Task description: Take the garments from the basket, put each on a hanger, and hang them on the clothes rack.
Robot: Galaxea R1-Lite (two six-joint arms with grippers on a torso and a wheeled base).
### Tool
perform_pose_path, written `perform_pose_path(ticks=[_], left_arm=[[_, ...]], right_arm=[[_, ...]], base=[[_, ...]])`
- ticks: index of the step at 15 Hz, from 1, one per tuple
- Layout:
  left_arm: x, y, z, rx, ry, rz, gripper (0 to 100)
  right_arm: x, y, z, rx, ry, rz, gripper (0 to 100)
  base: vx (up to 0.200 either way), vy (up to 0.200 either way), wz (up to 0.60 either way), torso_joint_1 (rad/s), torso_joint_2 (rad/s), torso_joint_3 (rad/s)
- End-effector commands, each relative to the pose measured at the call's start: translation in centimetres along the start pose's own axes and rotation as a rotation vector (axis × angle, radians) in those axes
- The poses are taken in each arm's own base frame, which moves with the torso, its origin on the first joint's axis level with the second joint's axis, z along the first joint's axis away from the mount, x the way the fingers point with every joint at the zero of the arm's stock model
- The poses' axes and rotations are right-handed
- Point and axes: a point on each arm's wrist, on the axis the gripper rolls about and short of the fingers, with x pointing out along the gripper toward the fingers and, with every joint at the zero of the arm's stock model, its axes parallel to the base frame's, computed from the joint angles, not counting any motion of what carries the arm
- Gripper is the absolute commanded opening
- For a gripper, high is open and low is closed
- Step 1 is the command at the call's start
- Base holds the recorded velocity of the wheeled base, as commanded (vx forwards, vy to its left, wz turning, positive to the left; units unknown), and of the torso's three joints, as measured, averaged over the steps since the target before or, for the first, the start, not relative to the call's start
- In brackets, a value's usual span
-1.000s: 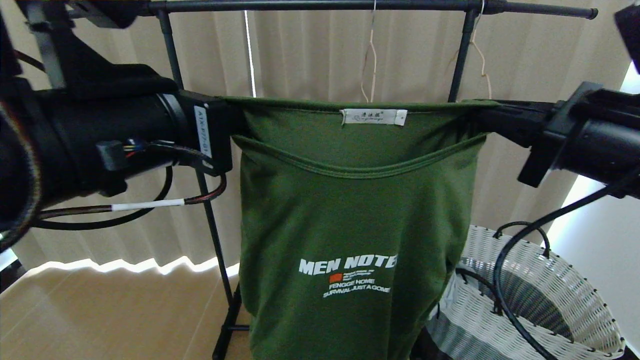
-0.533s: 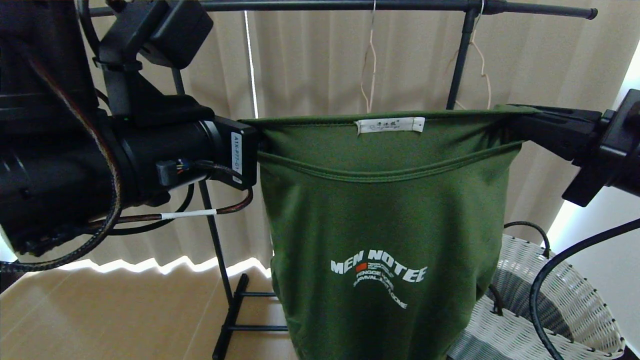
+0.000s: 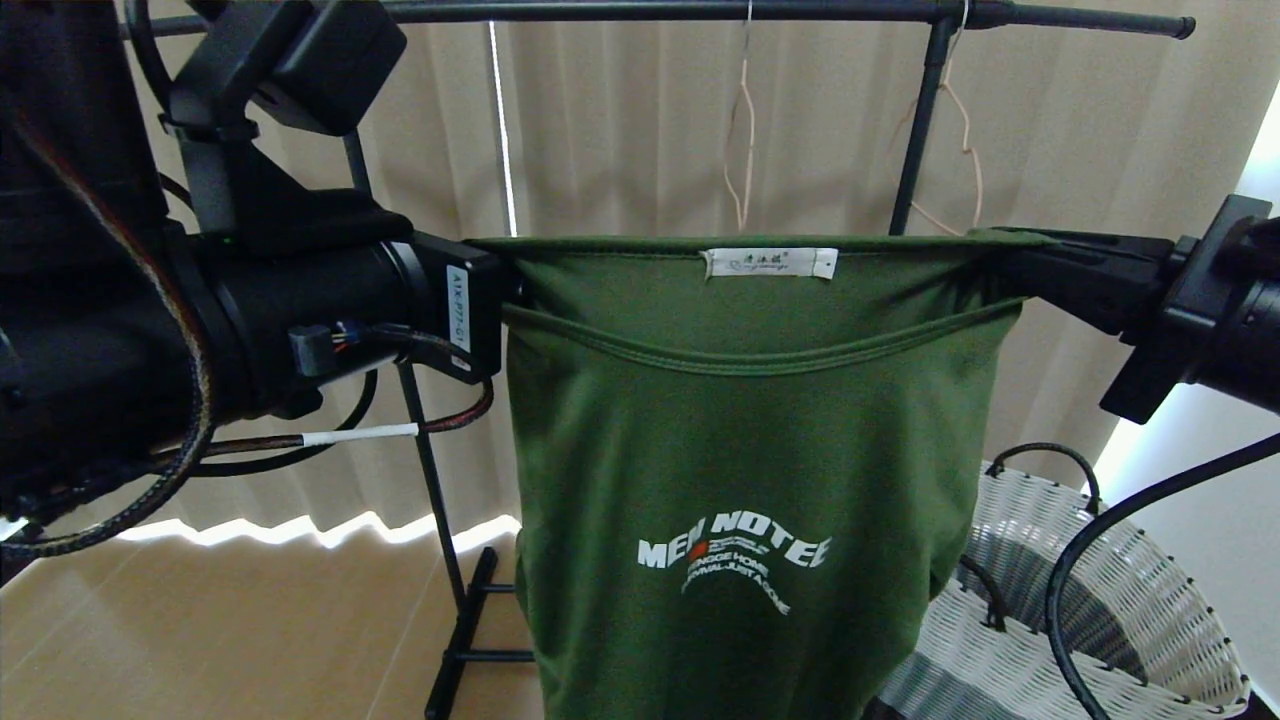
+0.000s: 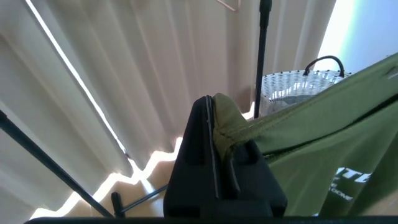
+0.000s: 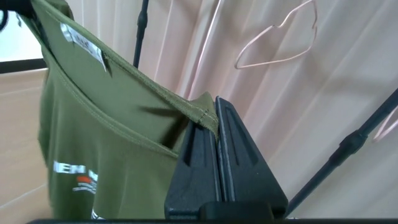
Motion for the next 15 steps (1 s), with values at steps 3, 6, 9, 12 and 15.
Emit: perform_pose_path(ticks=[3,6,9,12,15], left_arm=[[0.0,0.2,0.0,-0.001,0.000,0.006,0],[0.3,0.8,-0.3,-0.001,0.013,0.034,0],[0.8,2.2,-0.8,-0.004,0.040,0.162,0],[1.7,4.0,-1.4,-0.009,0.070,0.263,0],[2.1,5.2,-1.8,-0.020,0.081,0.307,0]], right_arm=[[0.2,0.0,0.0,-0.002,0.003,0.001,100],[0.2,0.1,-0.4,-0.001,0.015,0.003,100],[-0.1,0.6,-0.8,0.004,0.015,0.033,100],[-0.7,1.3,-0.8,0.007,0.005,0.078,100],[-0.9,1.4,-0.7,0.005,-0.017,0.108,100]], base=[[0.000,0.000,0.00,0.000,0.00,0.000],[0.000,0.000,0.00,0.000,0.00,0.000],[0.000,0.000,0.00,0.000,0.00,0.000],[0.000,0.000,0.00,0.000,0.00,0.000],[0.000,0.000,0.00,0.000,0.00,0.000]])
